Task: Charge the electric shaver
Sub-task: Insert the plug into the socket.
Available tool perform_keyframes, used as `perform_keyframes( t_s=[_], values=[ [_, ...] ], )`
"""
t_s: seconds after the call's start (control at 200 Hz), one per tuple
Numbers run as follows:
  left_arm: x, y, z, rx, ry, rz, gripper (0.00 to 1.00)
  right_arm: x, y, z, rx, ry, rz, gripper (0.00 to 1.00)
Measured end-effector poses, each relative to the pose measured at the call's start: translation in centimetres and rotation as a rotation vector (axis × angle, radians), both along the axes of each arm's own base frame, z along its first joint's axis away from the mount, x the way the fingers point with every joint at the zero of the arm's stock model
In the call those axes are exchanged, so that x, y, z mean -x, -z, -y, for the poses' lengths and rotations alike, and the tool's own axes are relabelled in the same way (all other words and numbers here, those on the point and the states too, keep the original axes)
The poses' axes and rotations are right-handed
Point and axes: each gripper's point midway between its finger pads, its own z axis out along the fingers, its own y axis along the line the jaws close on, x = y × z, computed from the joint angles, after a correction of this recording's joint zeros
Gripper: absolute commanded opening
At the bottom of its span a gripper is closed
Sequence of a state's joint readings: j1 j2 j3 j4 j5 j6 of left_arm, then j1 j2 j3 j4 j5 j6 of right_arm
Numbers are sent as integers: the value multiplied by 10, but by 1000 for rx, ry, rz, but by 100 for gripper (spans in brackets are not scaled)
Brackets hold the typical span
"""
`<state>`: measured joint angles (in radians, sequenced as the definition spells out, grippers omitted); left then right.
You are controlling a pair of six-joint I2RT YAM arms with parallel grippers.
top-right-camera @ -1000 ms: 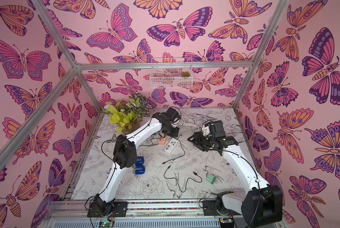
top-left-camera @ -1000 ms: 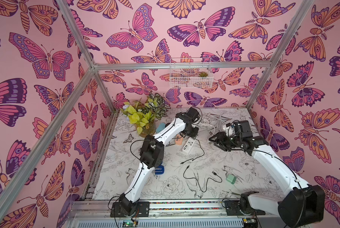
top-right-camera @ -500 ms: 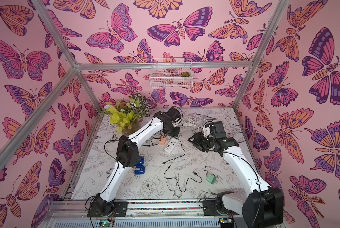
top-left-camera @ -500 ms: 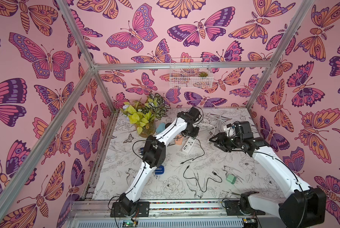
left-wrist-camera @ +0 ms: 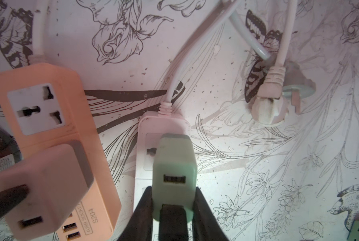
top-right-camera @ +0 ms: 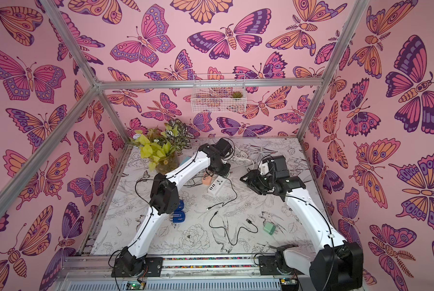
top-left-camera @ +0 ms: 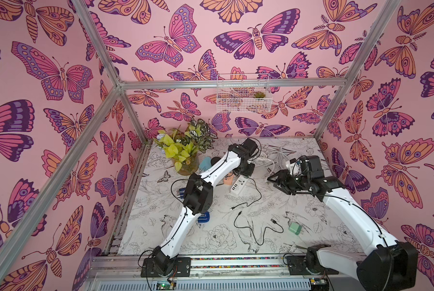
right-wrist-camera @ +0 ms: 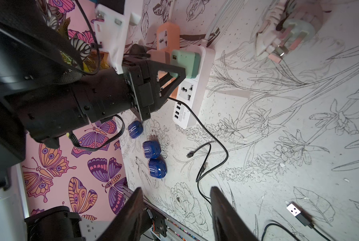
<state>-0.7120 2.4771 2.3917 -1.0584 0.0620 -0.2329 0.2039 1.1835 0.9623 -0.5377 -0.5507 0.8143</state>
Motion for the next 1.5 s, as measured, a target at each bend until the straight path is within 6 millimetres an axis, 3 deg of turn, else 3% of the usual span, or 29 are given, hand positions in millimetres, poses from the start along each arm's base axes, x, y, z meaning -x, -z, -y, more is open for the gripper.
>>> perform_keyframes(
  t_s=[1.132, 1.252, 1.427, 1.502],
  values=[
    [2, 10, 4, -117, -8, 36, 0, 12, 1, 2, -5, 7, -2, 53],
    [2, 9, 5, -126, -6, 45, 10, 13, 1, 3, -5, 8, -5, 53],
    [2, 8, 4, -125, -9, 44, 42, 15, 2, 3, -3, 11, -13, 55],
    [9, 23, -4, -168, -5, 4, 52, 15, 2, 3, -3, 12, -14, 56]
  ],
)
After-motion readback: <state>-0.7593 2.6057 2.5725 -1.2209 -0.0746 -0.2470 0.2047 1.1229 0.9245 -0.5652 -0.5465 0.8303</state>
